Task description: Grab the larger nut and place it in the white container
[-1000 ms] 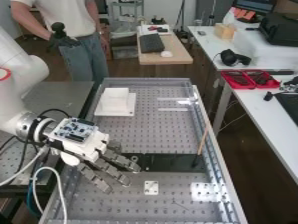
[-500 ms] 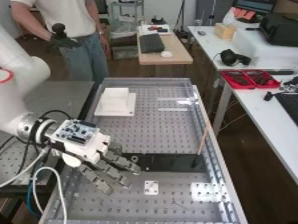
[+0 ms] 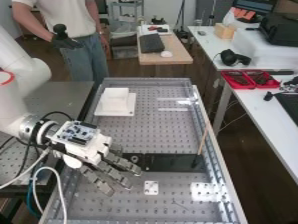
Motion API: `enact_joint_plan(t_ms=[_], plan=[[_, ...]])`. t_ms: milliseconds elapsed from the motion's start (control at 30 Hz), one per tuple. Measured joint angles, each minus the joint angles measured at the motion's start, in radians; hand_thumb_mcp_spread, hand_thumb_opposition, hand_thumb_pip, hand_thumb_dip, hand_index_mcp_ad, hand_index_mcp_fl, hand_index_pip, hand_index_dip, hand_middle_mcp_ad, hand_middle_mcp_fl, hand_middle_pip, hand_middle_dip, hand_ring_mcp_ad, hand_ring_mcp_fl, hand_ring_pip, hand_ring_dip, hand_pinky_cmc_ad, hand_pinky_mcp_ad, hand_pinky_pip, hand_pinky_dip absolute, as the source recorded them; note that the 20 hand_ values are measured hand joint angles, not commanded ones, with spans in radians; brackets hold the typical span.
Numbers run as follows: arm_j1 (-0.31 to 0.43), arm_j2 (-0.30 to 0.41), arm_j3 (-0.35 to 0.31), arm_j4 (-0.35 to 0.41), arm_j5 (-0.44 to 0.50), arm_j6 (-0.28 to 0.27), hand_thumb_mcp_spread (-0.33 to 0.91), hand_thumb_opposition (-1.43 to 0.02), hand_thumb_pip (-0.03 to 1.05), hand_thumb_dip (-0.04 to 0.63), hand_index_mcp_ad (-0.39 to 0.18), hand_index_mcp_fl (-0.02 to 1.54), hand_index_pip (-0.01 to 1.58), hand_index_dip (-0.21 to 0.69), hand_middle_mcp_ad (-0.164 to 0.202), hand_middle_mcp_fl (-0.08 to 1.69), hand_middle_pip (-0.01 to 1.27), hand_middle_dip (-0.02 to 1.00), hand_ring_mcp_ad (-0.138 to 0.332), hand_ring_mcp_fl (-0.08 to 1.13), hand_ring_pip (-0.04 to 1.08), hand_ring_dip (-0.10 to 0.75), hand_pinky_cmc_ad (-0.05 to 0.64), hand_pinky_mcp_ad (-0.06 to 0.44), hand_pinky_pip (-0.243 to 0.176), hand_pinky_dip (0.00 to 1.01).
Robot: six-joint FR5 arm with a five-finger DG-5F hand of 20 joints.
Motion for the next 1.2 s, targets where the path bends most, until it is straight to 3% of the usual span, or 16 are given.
enact_joint_plan(t_ms=[267, 367, 667, 900, 1200], plan=[[0.001, -0.005, 0.01, 0.004, -0.008, 0.005, 0.31, -0.93, 0.78, 0.234, -0.049, 0.29, 1.54, 0.094, 0.051, 0.0, 0.14, 0.19, 0.164, 0.0, 0.2, 0.091, 0.328, 0.291, -0.091, 0.65], [0.001, 0.007, 0.013, 0.0, -0.015, 0.005, 0.3, -0.89, 0.73, 0.216, -0.049, 0.4, 1.54, 0.079, 0.047, 0.0, 0.14, 0.19, 0.145, 0.0, 0.2, 0.094, 0.328, 0.291, -0.091, 0.64], [0.029, 0.118, 0.013, 0.009, -0.074, 0.003, 0.3, -0.88, 0.73, 0.216, -0.049, 0.4, 1.54, 0.079, 0.051, 0.03, 0.14, 0.19, 0.148, 0.0, 0.2, 0.091, 0.328, 0.293, -0.091, 0.62], [0.096, 0.217, 0.036, -0.025, -0.226, 0.035, 0.3, -0.88, 0.73, 0.216, -0.049, 0.4, 1.54, 0.082, 0.049, 0.04, 0.14, 0.19, 0.141, 0.0, 0.18, 0.094, 0.328, 0.291, -0.091, 0.6], [0.159, 0.235, 0.099, -0.13, -0.455, 0.098, 0.3, -0.88, 0.73, 0.216, -0.051, 0.4, 1.54, 0.096, 0.047, 0.06, 0.14, 0.2, 0.129, 0.0, 0.15, 0.103, 0.328, 0.288, -0.091, 0.56]])
